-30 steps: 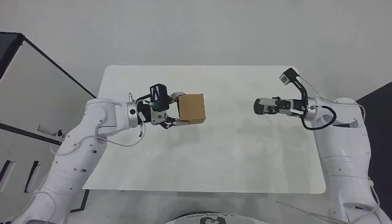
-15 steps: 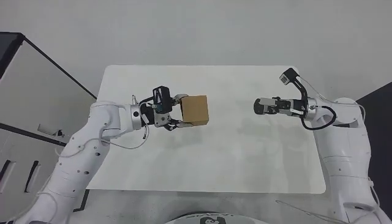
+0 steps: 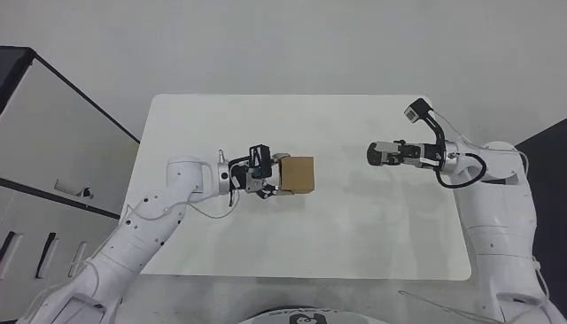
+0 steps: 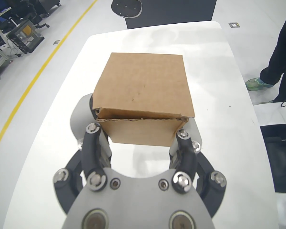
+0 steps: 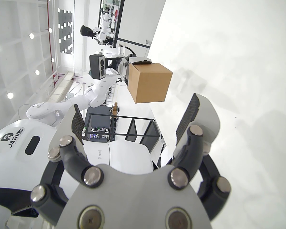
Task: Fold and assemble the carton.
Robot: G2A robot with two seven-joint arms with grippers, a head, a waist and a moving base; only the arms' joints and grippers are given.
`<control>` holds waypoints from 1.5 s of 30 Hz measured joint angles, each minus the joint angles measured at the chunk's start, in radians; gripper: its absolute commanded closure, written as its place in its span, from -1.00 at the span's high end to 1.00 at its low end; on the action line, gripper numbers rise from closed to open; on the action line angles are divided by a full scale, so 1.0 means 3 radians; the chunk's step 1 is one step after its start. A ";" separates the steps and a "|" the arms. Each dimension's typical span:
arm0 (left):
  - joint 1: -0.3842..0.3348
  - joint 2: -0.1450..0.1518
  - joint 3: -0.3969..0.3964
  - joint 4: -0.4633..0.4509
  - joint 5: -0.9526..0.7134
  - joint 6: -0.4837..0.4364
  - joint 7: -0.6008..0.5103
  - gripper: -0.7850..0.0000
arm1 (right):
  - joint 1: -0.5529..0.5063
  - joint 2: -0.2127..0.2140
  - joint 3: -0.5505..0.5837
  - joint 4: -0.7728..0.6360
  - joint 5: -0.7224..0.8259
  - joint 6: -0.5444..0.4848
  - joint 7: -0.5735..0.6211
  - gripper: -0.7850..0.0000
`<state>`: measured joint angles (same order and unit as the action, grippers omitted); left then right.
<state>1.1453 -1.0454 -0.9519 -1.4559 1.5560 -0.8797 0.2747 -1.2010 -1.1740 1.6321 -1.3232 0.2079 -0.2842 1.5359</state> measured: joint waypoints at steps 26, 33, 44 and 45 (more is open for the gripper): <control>-0.0243 -0.0103 0.0354 0.0625 0.0190 0.0007 0.0278 -1.00 | 0.0000 0.0000 0.0000 0.0000 0.0000 0.0000 0.0000 1.00; -0.0265 -0.0113 0.0367 0.0669 0.0166 0.0010 0.0274 -1.00 | 0.0000 0.0000 0.0000 0.0000 0.0000 0.0000 0.0000 1.00; -0.0368 -0.0184 0.0523 0.0898 0.0000 -0.0171 0.0285 -1.00 | 0.0000 0.0000 0.0000 0.0000 0.0000 0.0000 0.0000 1.00; -0.0395 -0.0201 0.0556 0.0952 -0.0014 -0.0170 0.0300 -1.00 | 0.0000 0.0000 0.0000 0.0000 0.0000 0.0000 0.0000 1.00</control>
<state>1.0268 -1.1057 -0.7852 -1.1704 1.5519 -0.9308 0.3649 -1.2010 -1.1740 1.6321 -1.3232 0.2079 -0.2842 1.5359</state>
